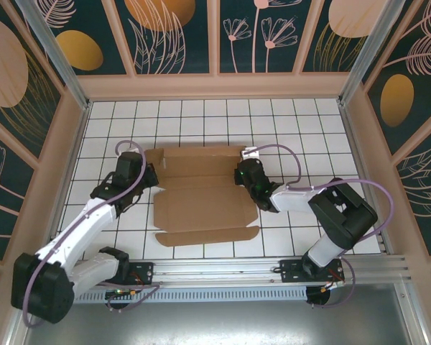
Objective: Fold the paper box
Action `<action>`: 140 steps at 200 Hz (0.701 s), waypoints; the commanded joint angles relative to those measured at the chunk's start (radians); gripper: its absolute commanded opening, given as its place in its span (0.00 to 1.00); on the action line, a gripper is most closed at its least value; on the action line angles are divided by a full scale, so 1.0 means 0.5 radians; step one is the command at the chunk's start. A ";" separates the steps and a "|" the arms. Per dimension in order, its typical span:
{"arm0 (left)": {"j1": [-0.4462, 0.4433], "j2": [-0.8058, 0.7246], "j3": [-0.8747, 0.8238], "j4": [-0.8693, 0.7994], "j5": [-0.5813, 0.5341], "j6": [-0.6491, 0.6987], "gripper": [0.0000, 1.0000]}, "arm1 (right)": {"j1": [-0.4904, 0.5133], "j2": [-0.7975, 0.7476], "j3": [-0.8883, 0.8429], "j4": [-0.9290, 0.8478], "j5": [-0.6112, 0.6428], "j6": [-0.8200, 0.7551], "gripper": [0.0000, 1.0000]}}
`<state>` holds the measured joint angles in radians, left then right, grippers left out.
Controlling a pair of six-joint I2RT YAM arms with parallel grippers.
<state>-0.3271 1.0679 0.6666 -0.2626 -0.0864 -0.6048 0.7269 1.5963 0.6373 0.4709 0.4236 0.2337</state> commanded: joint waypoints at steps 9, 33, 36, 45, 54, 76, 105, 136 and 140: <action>0.054 0.212 0.031 0.230 0.087 0.047 0.02 | -0.023 -0.003 -0.087 -0.252 -0.052 -0.055 0.00; 0.061 0.328 -0.011 0.337 0.032 0.050 0.06 | -0.018 -0.011 -0.084 -0.249 -0.077 -0.079 0.00; 0.065 0.347 -0.006 0.342 0.028 0.053 0.07 | -0.018 -0.012 -0.084 -0.247 -0.082 -0.082 0.00; 0.079 0.405 -0.002 0.350 0.006 0.051 0.12 | -0.018 -0.016 -0.083 -0.242 -0.094 -0.092 0.00; 0.100 0.465 0.003 0.362 0.004 0.036 0.17 | -0.018 -0.021 -0.087 -0.239 -0.100 -0.099 0.00; 0.135 0.595 0.024 0.385 0.022 -0.005 0.32 | -0.018 -0.016 -0.084 -0.239 -0.114 -0.111 0.00; 0.135 0.707 0.037 0.386 0.064 -0.040 0.49 | -0.019 -0.016 -0.075 -0.255 -0.128 -0.117 0.00; 0.138 0.729 -0.048 0.460 0.151 -0.094 0.51 | -0.018 -0.024 -0.069 -0.252 -0.118 -0.118 0.00; 0.136 0.735 -0.058 0.476 0.169 -0.104 0.51 | -0.018 -0.021 -0.066 -0.253 -0.120 -0.118 0.00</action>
<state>-0.2577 1.4090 0.6697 -0.0509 -0.0761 -0.6216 0.7212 1.5772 0.6292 0.4587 0.3950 0.1802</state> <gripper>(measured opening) 0.512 0.099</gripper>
